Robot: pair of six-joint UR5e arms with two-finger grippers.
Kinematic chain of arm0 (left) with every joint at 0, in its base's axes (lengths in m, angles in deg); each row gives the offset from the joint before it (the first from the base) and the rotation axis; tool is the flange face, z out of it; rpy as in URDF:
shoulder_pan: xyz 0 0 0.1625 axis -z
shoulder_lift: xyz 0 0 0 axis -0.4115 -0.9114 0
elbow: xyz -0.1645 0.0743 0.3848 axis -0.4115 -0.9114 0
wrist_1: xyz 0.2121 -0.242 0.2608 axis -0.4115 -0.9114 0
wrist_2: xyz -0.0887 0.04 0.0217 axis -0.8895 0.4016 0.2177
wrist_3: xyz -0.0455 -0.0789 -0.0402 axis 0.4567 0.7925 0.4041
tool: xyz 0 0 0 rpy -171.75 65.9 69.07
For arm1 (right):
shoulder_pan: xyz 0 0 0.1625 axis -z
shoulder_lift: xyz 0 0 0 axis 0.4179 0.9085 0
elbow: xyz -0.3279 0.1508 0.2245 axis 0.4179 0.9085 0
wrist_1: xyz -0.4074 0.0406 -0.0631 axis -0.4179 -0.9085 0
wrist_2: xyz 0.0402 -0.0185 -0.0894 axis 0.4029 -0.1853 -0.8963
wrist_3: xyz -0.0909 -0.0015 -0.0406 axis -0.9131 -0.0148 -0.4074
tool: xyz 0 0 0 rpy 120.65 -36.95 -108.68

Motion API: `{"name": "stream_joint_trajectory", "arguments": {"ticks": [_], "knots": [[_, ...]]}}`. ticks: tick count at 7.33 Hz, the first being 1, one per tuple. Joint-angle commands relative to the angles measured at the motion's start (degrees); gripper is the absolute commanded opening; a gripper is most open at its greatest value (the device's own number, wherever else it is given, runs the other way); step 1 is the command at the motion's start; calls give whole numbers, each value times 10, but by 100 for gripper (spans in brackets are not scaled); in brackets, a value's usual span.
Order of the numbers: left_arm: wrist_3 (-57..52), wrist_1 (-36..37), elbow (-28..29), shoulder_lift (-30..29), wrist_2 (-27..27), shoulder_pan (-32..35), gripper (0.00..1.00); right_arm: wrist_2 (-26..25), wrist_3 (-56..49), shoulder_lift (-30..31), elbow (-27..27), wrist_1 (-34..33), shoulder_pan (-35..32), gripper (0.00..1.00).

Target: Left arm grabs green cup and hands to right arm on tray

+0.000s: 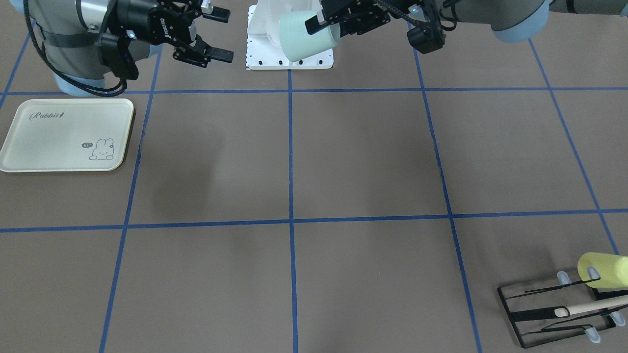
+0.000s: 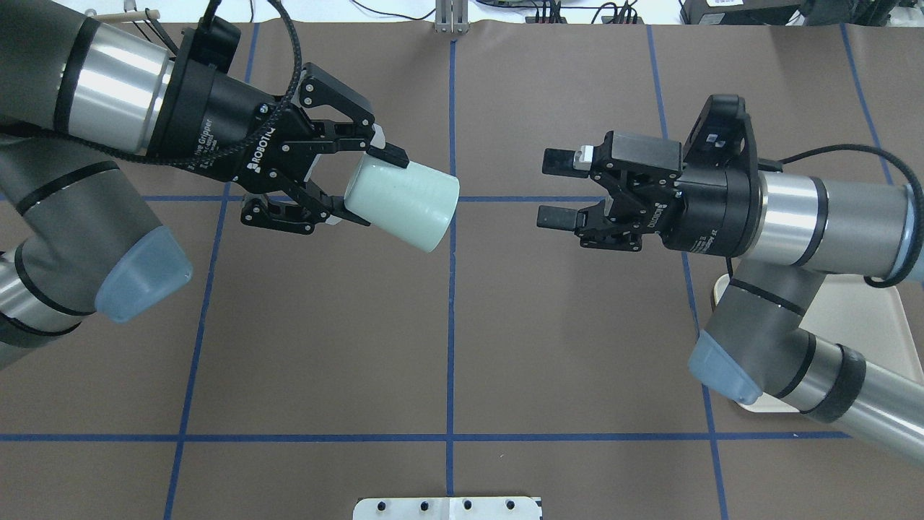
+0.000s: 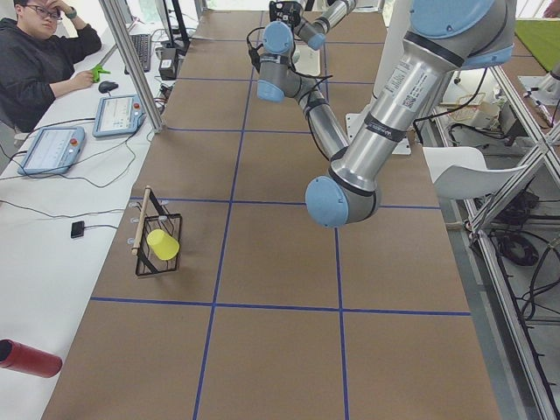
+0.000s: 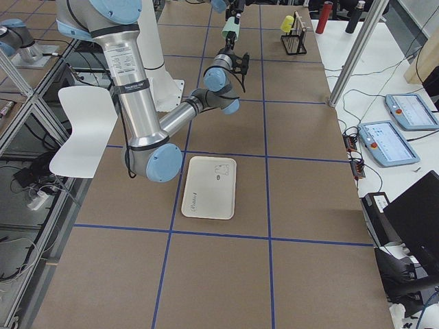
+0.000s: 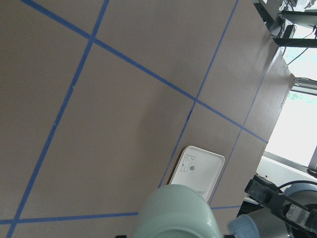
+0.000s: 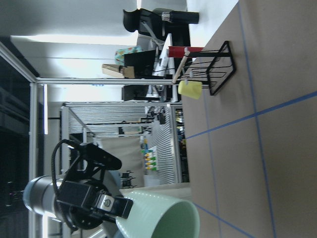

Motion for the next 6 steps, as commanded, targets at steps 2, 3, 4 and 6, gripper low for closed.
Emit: {"name": "stream_joint_trajectory", "arguments": {"ticks": [2,3,4,6], "knots": [[64,-156,3,4,56,0,3,-60,30,17,3,121,39,100],[63,-160,4,7,59,0,3,-68,36,35,3,158,39,100],[63,-160,8,7,59,0,3,-82,36,36,3,164,43,100],[63,-159,11,7,59,-6,3,-111,36,26,-4,153,61,99]]}}
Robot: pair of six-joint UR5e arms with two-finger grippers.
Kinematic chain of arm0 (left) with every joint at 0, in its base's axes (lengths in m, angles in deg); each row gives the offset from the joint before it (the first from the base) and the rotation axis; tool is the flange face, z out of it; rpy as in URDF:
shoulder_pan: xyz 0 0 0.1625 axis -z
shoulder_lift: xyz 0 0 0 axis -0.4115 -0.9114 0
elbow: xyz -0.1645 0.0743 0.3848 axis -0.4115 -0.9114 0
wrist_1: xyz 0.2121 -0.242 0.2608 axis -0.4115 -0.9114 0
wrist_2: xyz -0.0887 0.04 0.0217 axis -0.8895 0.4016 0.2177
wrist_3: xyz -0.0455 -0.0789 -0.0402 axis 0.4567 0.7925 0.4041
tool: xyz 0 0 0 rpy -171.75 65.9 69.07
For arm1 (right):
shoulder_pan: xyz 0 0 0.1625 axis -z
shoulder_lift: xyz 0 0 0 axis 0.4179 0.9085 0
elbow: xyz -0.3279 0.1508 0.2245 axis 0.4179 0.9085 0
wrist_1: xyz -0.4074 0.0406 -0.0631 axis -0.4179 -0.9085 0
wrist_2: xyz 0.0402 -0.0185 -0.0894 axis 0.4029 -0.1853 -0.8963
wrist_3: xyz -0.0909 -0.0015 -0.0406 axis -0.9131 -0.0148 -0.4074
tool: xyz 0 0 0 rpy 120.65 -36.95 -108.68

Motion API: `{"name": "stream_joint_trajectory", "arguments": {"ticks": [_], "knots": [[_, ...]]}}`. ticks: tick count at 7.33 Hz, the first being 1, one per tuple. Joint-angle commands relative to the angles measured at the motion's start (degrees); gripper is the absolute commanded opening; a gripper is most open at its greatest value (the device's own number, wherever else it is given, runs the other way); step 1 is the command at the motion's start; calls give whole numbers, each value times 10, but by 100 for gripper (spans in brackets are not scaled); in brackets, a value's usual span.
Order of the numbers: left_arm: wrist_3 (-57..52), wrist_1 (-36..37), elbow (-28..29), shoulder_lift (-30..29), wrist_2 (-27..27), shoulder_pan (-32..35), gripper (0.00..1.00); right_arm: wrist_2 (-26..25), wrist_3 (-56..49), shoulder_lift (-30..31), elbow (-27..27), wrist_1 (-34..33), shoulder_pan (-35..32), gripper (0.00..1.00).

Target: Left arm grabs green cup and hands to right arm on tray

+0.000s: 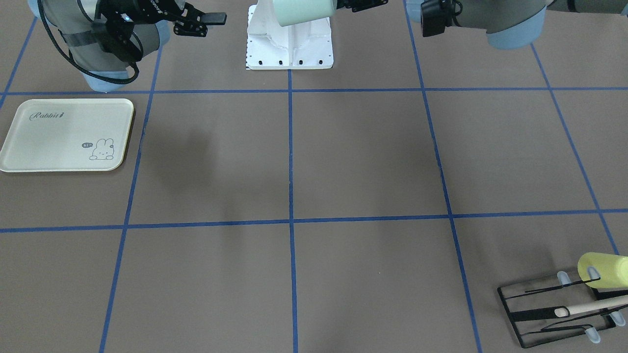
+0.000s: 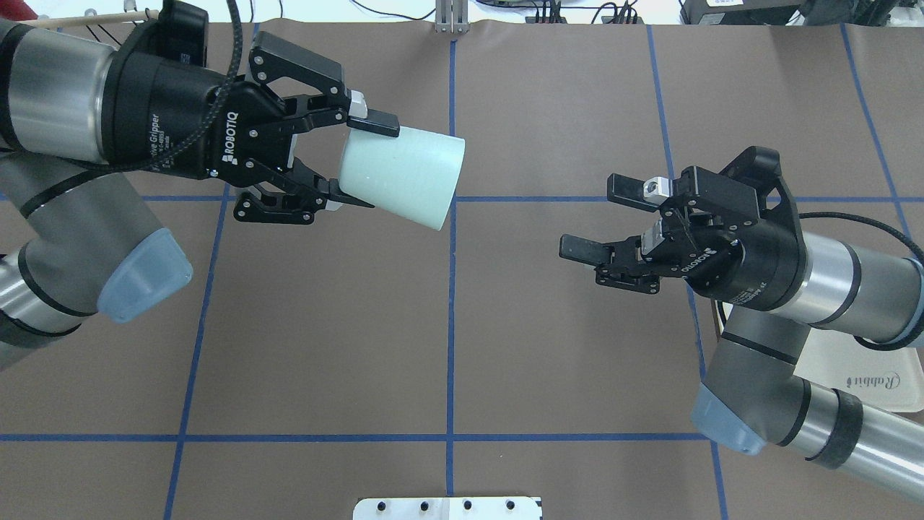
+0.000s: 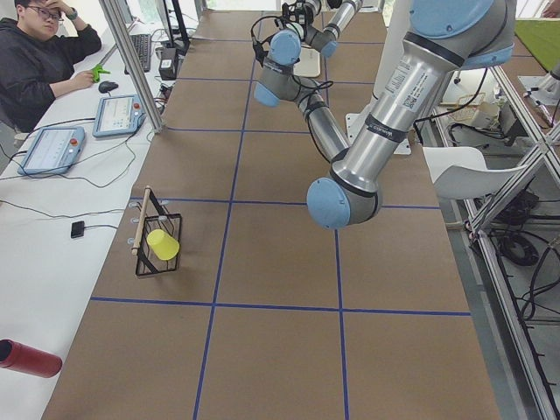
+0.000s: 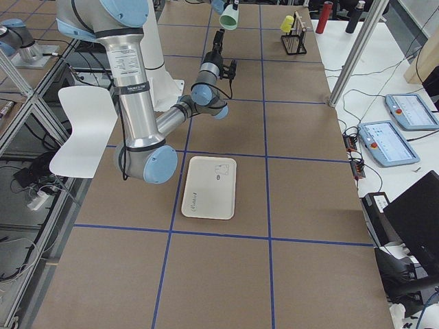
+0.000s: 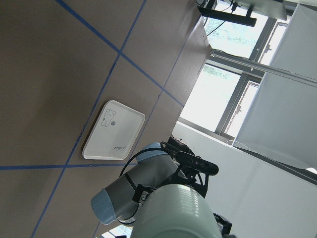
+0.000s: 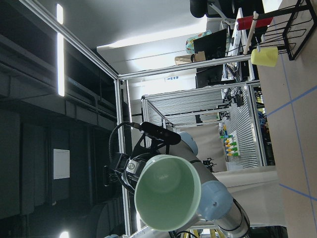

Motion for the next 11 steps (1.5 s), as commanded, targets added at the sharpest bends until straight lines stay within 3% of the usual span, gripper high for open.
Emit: {"name": "stream_joint_trajectory", "arguments": {"ticks": [1,5,8,11], "knots": [[0,1,4,0,0,-13,3,-40,0,-19,-3,-16,20,99],[-1,6,5,0,0,-28,3,-73,-7,-79,-11,-118,45,98],[-1,6,7,0,0,-36,3,-82,-8,-82,-13,-120,49,98],[0,3,12,1,-1,-41,3,-83,-8,-86,-14,-120,49,83]]}}
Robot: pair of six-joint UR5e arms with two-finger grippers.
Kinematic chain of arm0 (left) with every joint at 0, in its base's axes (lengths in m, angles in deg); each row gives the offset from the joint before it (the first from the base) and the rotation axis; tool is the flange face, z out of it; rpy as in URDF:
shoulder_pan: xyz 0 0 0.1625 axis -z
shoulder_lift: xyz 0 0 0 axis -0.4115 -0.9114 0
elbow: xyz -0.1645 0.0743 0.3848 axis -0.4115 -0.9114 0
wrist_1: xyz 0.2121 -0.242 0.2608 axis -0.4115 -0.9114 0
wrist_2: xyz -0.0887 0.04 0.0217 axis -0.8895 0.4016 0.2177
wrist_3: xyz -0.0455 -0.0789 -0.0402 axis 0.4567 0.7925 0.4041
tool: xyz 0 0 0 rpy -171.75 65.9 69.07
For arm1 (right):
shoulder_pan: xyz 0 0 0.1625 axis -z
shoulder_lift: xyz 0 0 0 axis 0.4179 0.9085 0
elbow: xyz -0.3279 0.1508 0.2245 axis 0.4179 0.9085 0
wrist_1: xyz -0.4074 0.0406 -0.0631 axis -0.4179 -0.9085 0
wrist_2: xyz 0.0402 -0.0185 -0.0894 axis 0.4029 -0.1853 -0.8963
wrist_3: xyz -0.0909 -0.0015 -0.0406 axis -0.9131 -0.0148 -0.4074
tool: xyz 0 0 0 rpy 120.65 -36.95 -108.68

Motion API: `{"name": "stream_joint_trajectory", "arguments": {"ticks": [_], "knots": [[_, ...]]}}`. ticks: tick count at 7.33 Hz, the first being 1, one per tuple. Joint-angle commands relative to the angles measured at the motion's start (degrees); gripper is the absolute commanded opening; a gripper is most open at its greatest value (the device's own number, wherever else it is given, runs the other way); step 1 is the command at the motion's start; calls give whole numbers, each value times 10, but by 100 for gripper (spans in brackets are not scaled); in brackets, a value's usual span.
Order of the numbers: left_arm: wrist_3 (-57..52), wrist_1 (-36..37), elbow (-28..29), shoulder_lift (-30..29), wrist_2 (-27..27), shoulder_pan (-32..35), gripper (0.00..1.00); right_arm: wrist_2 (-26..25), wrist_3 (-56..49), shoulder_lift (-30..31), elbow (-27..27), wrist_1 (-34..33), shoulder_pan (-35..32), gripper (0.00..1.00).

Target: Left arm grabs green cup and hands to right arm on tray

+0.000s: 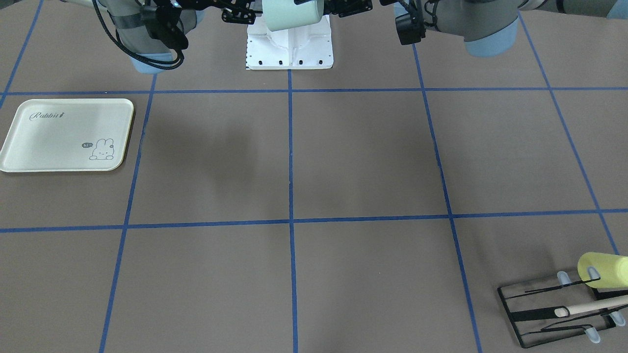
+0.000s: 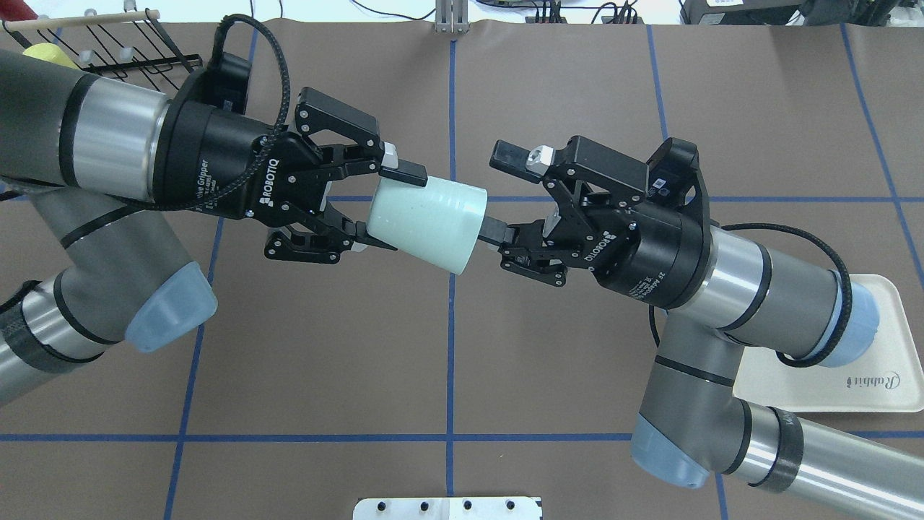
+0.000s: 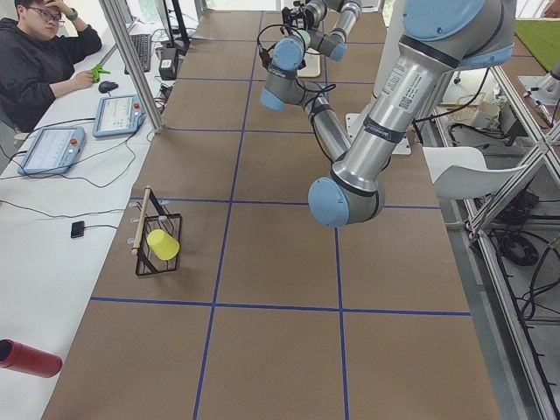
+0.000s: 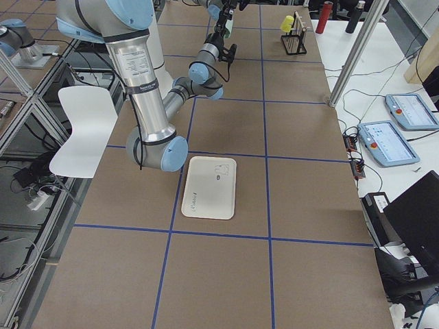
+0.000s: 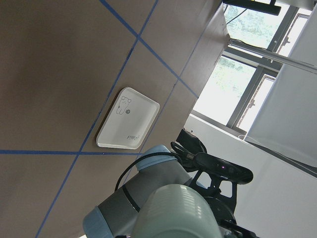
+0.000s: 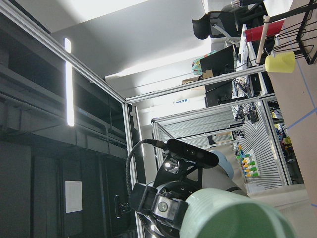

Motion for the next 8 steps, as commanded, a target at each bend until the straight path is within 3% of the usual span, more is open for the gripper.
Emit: {"name": "stream_joint_trajectory", "arguments": {"ticks": [1,3,8], "knots": [[1,-2,1,0,-1,-2,3,0,0,-2,0,0,0,73],[0,-3,-1,0,-2,-2,3,0,0,-2,0,0,0,59],[2,-4,-9,-1,-2,-2,3,0,0,-2,1,0,0,59]]}}
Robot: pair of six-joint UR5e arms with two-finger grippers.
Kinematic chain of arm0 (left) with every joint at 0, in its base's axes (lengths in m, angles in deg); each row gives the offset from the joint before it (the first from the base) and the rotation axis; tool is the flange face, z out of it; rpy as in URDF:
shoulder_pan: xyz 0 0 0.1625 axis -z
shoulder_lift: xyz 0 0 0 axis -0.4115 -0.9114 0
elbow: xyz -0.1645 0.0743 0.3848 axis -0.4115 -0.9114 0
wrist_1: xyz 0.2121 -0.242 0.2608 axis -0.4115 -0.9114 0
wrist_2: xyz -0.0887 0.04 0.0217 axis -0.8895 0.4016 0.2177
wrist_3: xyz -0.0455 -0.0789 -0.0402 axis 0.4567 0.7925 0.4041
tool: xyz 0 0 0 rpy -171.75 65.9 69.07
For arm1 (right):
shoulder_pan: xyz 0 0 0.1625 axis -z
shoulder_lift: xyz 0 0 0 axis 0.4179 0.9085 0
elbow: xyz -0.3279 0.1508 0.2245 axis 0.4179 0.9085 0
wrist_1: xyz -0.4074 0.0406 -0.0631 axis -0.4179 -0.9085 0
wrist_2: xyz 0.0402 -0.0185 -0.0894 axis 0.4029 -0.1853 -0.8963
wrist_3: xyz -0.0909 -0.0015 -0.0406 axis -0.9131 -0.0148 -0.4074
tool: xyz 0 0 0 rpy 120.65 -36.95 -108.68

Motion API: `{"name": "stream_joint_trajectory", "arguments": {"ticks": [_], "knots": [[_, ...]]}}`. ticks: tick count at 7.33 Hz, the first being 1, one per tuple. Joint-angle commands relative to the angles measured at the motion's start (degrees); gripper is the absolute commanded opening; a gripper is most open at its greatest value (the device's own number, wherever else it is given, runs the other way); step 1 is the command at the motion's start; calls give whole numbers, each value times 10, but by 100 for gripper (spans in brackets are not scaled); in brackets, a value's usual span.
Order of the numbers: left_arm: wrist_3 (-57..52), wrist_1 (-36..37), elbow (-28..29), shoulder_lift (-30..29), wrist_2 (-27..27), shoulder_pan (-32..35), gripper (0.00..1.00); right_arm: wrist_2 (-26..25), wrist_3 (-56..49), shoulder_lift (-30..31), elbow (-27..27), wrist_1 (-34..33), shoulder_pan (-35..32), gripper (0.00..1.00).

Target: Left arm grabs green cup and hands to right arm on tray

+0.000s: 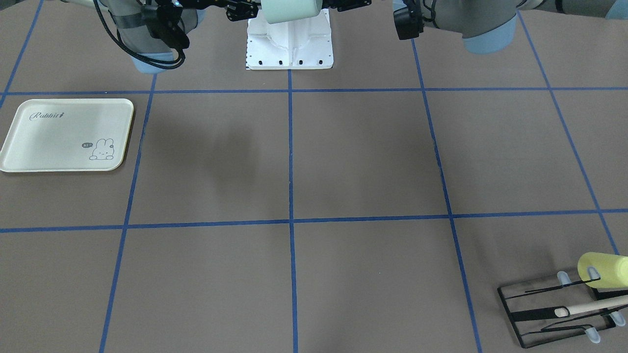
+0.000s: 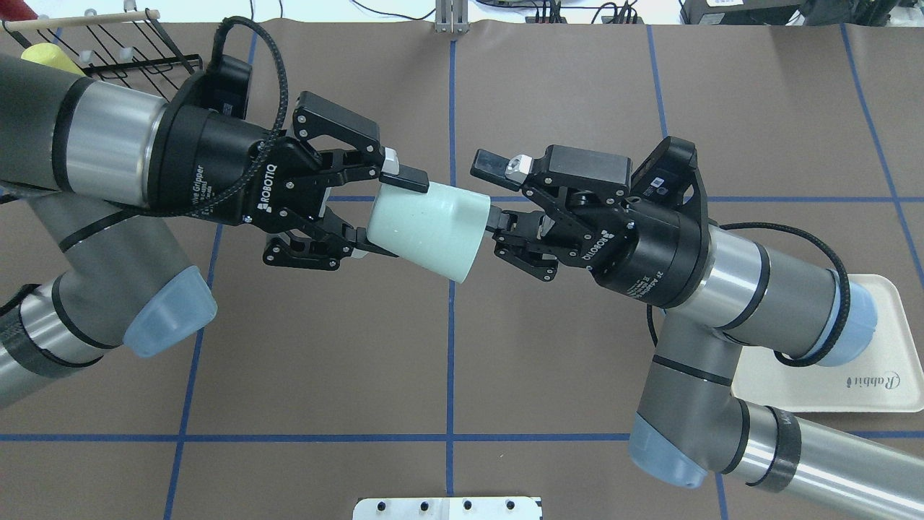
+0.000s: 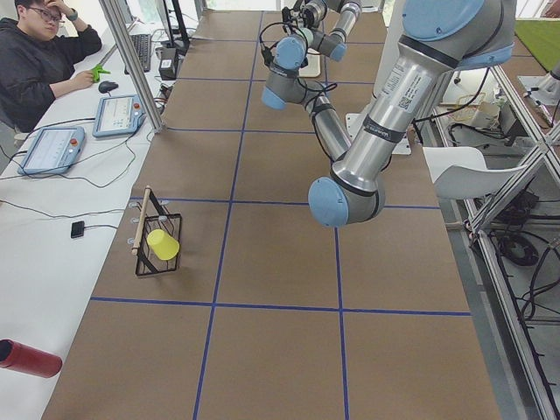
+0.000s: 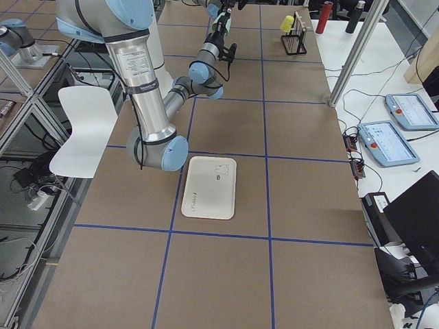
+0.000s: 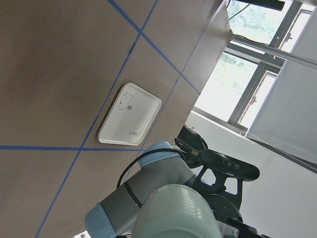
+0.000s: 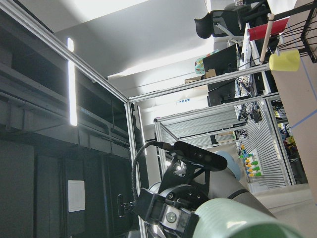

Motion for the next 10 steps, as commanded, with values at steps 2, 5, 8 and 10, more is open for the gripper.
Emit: {"name": "stream_joint_trajectory", "arguments": {"ticks": [2,5,8,10], "knots": [[0,-1,0,0,0,0,4,0,1,0,-1,0,1,43],[-3,-1,1,0,-1,-1,7,0,2,2,-1,-1,3,0],[-10,-4,2,-3,-2,-1,73,0,3,6,-1,-3,4,0],[-10,-3,2,-4,-2,-1,100,0,9,7,-1,-17,7,0]]}}
